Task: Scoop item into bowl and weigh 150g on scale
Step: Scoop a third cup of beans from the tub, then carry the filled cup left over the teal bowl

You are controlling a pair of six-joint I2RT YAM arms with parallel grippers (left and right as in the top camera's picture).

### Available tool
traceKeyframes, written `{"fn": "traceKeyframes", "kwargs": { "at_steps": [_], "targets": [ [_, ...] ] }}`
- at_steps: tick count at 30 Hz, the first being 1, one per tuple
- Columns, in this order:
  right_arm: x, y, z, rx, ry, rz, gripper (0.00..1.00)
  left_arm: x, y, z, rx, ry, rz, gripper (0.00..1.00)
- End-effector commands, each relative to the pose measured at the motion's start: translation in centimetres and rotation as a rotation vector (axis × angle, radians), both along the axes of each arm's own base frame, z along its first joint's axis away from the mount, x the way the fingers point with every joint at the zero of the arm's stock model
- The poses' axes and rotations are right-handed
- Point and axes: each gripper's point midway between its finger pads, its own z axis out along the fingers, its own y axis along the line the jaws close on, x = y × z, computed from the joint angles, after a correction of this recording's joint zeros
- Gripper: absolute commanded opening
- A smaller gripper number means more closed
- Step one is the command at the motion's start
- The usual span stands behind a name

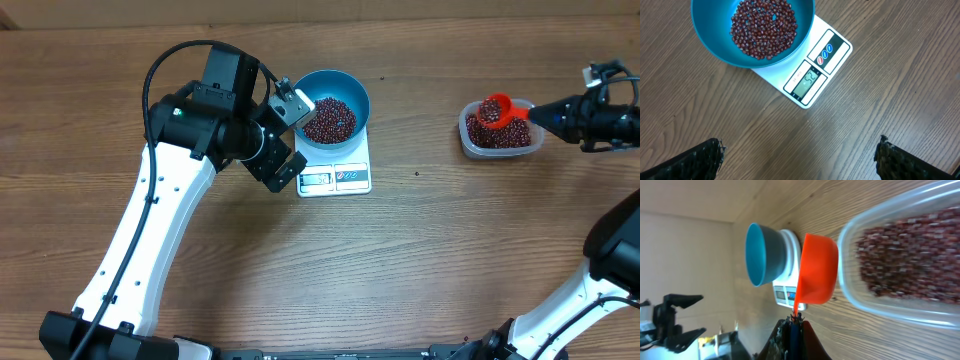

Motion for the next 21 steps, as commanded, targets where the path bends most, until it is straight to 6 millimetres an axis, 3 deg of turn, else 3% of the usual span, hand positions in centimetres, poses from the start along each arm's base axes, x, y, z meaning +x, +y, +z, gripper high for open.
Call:
{"fn": "traceKeyframes", "kwargs": {
  "at_steps": [1, 14, 21],
  "targets": [
    [0.6, 2.4, 0.8, 0.055, -0.042, 0.05, 0.04, 0.0, 0.1, -0.4, 0.007, 0.005, -0.011, 1.0],
    [1.5, 11.7, 1.4, 0.076, -0.021, 0.237, 0.04, 0.0, 0.1, -0.4, 0.006, 0.005, -0.011, 1.0],
    [2.5, 15.6, 4.4, 0.058, -0.067, 0.302, 0.04, 0.0, 0.1, -0.4, 0.007, 0.005, -0.011, 1.0]
  ]
}}
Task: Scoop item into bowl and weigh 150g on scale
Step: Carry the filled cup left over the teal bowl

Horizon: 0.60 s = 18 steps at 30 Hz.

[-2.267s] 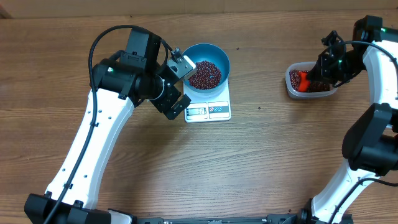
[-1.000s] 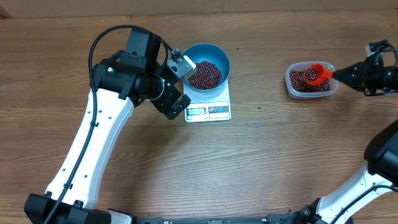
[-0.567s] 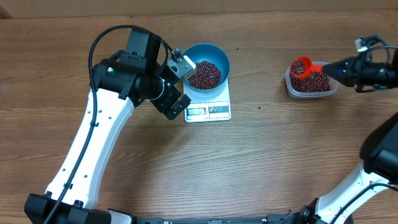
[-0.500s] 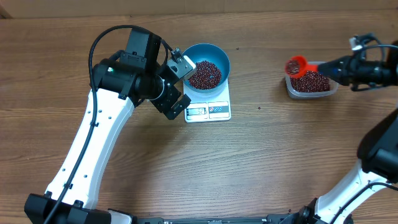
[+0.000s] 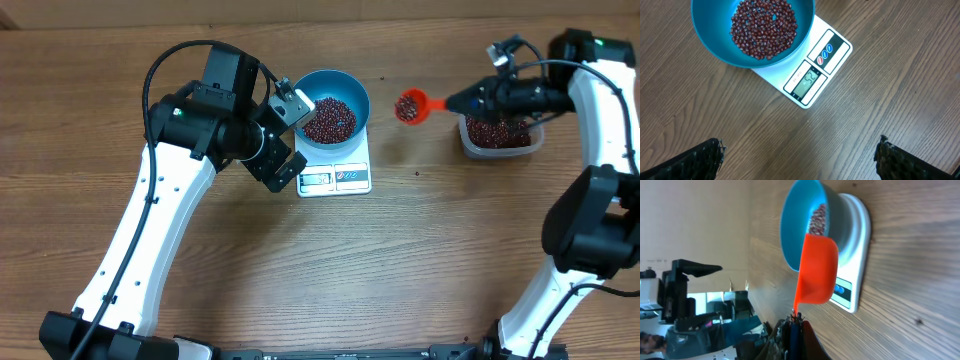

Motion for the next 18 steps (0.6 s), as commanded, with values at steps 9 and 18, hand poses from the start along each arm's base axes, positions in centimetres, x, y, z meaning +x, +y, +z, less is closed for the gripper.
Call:
{"fn": "traceKeyframes", "kwargs": {
  "at_steps": [9, 18],
  "targets": [
    [1.3, 7.2, 5.0, -0.07, -0.104, 0.088, 0.04, 0.0, 0.1, -0.4, 0.007, 0.005, -0.011, 1.0],
    [3.0, 12.9, 2.6, -0.323, -0.206, 0.105, 0.04, 0.0, 0.1, -0.4, 0.006, 0.005, -0.011, 0.99]
  ]
}}
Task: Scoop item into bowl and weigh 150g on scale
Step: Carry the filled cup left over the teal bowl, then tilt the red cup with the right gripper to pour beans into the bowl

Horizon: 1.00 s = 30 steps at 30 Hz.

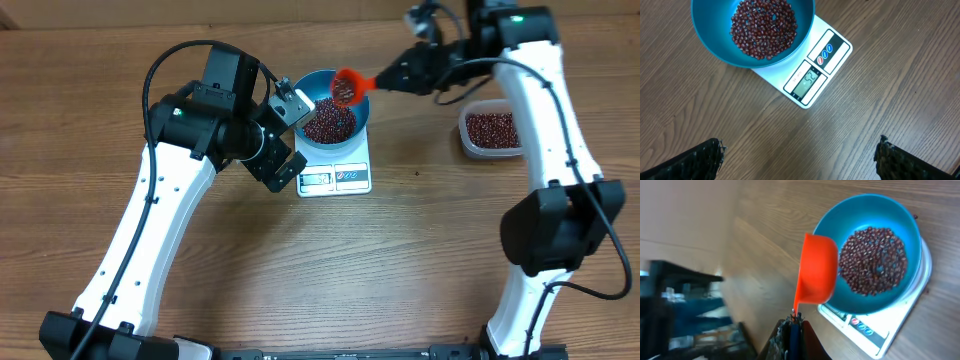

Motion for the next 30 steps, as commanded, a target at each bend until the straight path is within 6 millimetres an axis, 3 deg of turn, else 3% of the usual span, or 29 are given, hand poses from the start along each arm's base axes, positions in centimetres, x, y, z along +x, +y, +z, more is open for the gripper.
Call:
{"fn": "traceKeyframes", "kwargs": {
  "at_steps": [1, 7, 14, 20, 30],
  "targets": [
    [1.3, 0.6, -0.9, -0.167, -0.053, -0.077, 0.04, 0.0, 0.1, -0.4, 0.007, 0.005, -0.011, 1.0],
    [1.8, 1.5, -2.5, -0.424, -0.158, -0.115, 0.04, 0.0, 0.1, -0.4, 0.007, 0.005, -0.011, 0.99],
    [2.4, 1.5, -0.6, -0.632, -0.315, -0.181, 0.04, 0.0, 0.1, -0.4, 0.007, 0.005, -0.011, 1.0],
    [2.1, 1.9, 1.2, -0.707, -0.399, -0.211, 0.04, 0.0, 0.1, -0.4, 0.007, 0.005, -0.011, 0.99],
    [1.0, 3.4, 1.4, -0.76, -0.439, -0.188, 0.04, 0.0, 0.1, -0.4, 0.006, 0.005, -0.011, 1.0]
  ]
}}
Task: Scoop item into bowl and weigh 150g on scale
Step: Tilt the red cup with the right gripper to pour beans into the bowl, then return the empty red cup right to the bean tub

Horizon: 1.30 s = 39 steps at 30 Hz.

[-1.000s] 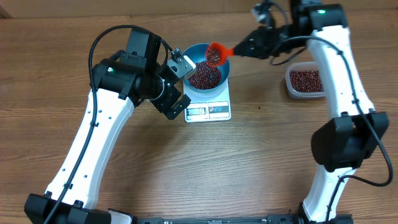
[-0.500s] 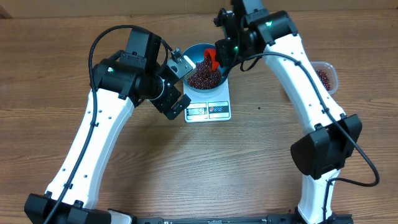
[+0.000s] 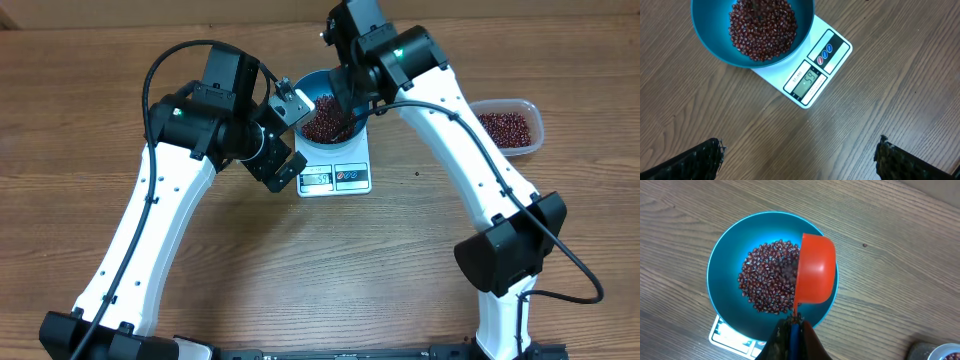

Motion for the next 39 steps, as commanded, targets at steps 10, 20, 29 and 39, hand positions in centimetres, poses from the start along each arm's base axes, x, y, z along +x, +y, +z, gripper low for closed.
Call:
{"fn": "traceKeyframes", "kwargs": {
  "at_steps": [10, 20, 29, 39],
  "targets": [
    [-0.1, -0.3, 3.7, -0.014, -0.1, 0.004, 0.04, 0.0, 0.1, -0.4, 0.006, 0.005, -0.01, 1.0],
    [-1.2, 0.6, 4.8, 0.11, -0.056, 0.063, 0.04, 0.0, 0.1, -0.4, 0.007, 0.004, -0.01, 0.99],
    [-1.8, -5.8, 9.7, 0.276, -0.056, -0.013, 0.04, 0.0, 0.1, -0.4, 0.007, 0.005, -0.01, 0.99],
    [-3.0, -21.7, 9.6, 0.25, 0.016, -0.352, 0.04, 0.0, 0.1, -0.4, 0.007, 0.005, -0.01, 1.0]
  ]
}}
